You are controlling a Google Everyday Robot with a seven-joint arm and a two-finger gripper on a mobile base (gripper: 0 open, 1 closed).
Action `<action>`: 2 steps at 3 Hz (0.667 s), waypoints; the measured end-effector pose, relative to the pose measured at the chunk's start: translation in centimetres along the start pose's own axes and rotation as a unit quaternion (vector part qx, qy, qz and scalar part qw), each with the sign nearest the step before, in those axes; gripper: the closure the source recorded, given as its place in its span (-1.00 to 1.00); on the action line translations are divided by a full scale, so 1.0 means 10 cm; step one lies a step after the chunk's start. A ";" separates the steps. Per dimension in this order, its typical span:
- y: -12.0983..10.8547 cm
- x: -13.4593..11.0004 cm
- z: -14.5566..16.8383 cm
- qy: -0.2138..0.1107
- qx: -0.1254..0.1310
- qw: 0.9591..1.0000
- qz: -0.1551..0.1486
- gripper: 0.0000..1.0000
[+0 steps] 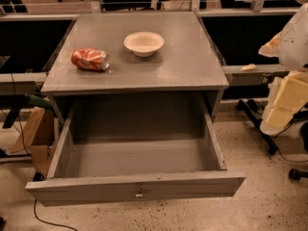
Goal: Close top drawer
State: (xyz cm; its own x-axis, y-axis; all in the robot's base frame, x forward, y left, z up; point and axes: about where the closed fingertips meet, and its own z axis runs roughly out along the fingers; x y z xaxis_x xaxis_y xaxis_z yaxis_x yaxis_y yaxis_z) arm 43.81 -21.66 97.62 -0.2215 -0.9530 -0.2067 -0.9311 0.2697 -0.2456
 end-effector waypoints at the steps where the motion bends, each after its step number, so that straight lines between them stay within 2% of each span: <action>1: 0.00 0.00 0.00 0.000 0.000 1.000 0.000 -1.00; 2: 0.02 0.03 0.06 -0.006 0.001 1.000 0.006 -1.00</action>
Offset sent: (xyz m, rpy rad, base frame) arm -0.0019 -0.0069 -0.0287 0.0460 0.0104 -0.0288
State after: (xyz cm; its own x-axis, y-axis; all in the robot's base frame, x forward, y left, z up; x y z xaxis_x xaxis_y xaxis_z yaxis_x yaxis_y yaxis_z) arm 43.76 -21.83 96.91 -0.2291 -0.9480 -0.2209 -0.9278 0.2813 -0.2450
